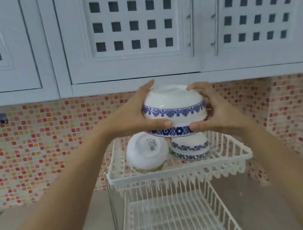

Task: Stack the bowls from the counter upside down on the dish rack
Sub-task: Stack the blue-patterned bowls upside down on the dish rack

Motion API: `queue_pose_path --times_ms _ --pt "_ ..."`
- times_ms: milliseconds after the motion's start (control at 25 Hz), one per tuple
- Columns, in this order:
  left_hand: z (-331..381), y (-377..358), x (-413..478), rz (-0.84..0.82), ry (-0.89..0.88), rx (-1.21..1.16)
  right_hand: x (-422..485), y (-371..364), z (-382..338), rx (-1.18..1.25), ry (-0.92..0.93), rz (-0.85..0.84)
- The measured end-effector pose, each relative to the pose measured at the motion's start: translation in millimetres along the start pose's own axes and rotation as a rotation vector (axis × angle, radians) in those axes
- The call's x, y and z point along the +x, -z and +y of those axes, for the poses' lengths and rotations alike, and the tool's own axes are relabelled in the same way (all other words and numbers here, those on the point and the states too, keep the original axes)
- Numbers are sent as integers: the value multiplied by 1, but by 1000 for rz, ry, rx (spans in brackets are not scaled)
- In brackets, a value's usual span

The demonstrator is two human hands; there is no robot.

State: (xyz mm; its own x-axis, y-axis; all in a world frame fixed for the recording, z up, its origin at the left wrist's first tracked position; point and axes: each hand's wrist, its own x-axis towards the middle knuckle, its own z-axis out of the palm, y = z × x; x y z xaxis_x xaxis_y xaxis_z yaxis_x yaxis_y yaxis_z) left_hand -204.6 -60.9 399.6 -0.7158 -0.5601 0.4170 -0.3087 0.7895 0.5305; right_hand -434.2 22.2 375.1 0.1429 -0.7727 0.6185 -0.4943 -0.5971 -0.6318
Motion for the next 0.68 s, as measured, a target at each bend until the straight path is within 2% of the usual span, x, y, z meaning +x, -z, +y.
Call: queue_pose_path --times_ms 200,320,440,680 --pt "-21 -58 94 -203 115 206 11 56 88 -270 -163 -154" --pt "-39 -86 129 -269 211 290 21 68 133 -392 -271 -244" --pt "-55 -107 150 -325 325 364 30 70 159 -533 -283 -306" --pt "-69 -132 163 -384 415 431 35 69 190 -682 -342 -440"
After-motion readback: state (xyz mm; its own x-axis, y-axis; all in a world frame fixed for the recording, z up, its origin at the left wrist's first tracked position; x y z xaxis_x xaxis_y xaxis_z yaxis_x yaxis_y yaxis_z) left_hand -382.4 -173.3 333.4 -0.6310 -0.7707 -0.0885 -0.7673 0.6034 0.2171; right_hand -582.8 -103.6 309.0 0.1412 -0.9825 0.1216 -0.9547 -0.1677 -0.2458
